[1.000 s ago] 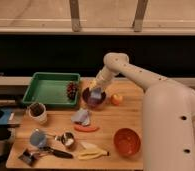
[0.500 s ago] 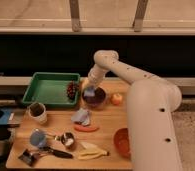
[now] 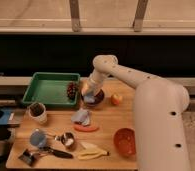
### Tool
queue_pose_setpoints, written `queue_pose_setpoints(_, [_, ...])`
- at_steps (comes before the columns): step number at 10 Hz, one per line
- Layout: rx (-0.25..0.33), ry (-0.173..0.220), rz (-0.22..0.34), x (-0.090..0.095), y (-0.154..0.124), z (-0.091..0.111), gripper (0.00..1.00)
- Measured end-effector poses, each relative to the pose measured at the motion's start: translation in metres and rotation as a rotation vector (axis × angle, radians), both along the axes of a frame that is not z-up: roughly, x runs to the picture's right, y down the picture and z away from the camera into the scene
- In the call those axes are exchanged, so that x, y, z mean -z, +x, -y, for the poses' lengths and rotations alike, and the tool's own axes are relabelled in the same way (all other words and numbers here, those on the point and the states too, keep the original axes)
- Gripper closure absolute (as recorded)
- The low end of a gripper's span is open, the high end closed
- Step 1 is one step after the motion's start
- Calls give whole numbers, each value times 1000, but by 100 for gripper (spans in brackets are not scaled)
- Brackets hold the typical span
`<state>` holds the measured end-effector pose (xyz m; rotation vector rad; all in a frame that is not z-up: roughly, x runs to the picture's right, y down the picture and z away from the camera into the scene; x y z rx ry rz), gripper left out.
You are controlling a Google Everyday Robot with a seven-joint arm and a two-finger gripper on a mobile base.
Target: Wipe purple bowl with sponge
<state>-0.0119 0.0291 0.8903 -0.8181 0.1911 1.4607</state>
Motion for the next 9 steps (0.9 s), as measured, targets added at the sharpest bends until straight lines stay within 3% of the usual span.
queue_pose_setpoints(2, [-26, -8, -41, 7, 27, -8, 100])
queue_pose_setpoints(4, [-47, -4, -62, -1, 40, -3, 100])
queue_pose_setpoints(5, [-60, 26, -56, -11, 41, 6, 100])
queue_pose_setpoints(7, [-65, 60, -29, -26, 31, 16, 100])
queue_pose_setpoints(9, [-48, 82, 27, -34, 1, 22, 100])
